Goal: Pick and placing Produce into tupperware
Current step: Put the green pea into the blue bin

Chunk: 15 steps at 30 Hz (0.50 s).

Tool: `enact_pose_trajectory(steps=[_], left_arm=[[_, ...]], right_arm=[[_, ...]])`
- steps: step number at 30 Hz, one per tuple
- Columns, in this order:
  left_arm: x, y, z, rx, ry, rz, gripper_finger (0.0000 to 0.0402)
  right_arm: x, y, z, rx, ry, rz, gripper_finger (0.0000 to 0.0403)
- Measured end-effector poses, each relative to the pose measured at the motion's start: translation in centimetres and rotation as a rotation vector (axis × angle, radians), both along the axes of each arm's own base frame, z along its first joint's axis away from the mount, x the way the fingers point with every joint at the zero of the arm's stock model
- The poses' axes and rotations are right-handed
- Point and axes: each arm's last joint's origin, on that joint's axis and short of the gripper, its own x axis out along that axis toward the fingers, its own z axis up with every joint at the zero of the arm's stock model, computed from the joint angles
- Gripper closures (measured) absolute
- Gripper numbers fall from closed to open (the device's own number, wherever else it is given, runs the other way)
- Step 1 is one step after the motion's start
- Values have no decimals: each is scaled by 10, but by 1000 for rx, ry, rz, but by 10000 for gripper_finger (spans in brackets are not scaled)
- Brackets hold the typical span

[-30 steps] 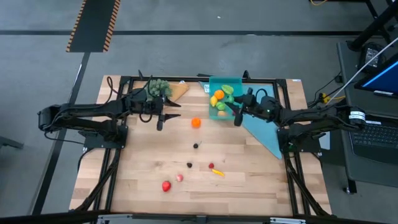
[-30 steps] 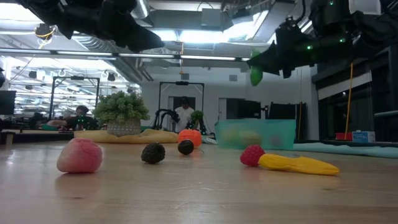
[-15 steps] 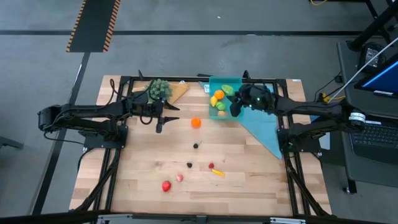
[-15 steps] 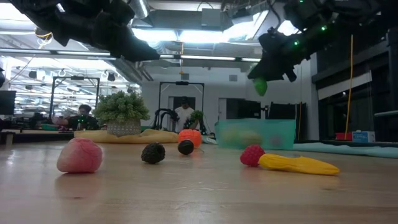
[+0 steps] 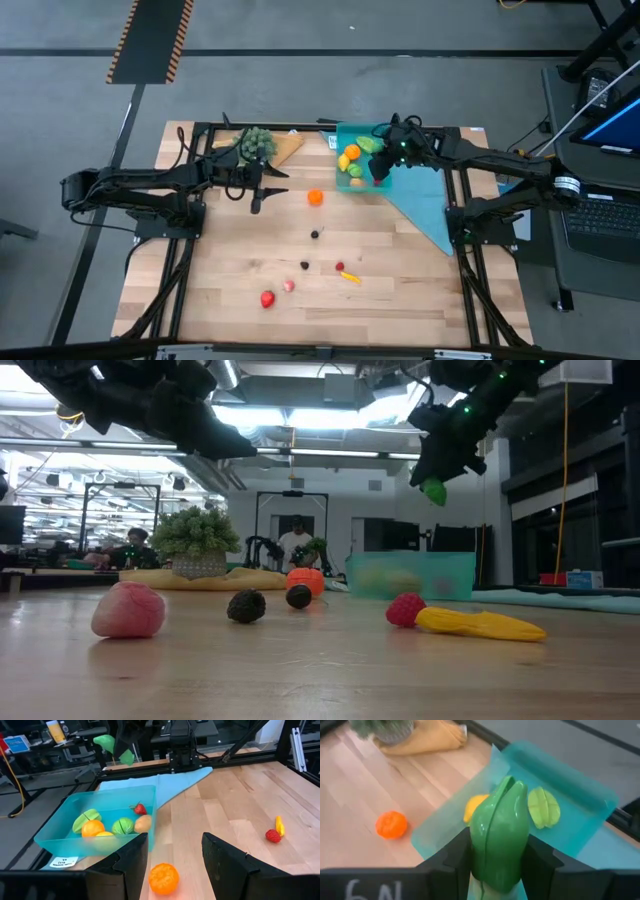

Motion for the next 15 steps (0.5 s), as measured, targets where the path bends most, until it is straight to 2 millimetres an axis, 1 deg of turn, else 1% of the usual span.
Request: enact_pose_trajectory(steps=[7, 9, 15], left_arm=[[0, 0, -1, -5, 13, 0, 223], [0, 0, -2, -7, 18, 0, 223], [0, 0, -2, -7, 19, 0, 223]], right_arm=[[8, -5, 8, 51, 34, 22, 271], [7, -5, 10, 55, 42, 18, 271], [9, -7, 9, 48, 48, 18, 271]])
